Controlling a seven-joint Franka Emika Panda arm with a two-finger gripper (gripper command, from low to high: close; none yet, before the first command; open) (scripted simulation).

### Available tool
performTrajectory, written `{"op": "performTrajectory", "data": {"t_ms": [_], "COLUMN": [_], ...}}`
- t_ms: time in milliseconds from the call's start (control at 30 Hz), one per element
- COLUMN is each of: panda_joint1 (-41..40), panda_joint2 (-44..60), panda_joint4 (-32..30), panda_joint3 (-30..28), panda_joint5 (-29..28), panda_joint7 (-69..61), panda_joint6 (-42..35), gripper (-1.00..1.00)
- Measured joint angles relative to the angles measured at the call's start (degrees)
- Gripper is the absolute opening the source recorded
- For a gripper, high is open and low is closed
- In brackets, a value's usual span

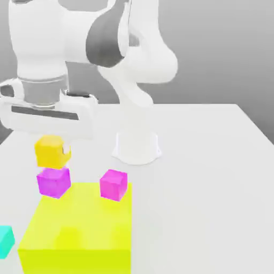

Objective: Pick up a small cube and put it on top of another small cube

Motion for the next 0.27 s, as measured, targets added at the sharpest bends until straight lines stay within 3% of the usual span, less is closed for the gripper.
{"op": "performTrajectory", "data": {"t_ms": [133,167,267], "panda_joint1": [-0.38,-0.37,-0.37], "panda_joint2": [5.30,6.34,6.34], "panda_joint4": [-3.16,-3.63,-3.63], "panda_joint3": [-1.04,-1.16,-1.16], "panda_joint5": [0.78,0.90,0.90], "panda_joint7": [-0.56,-0.68,-0.68], "panda_joint6": [8.39,9.88,9.88], "gripper": [-1.00,1.00,1.00]}}
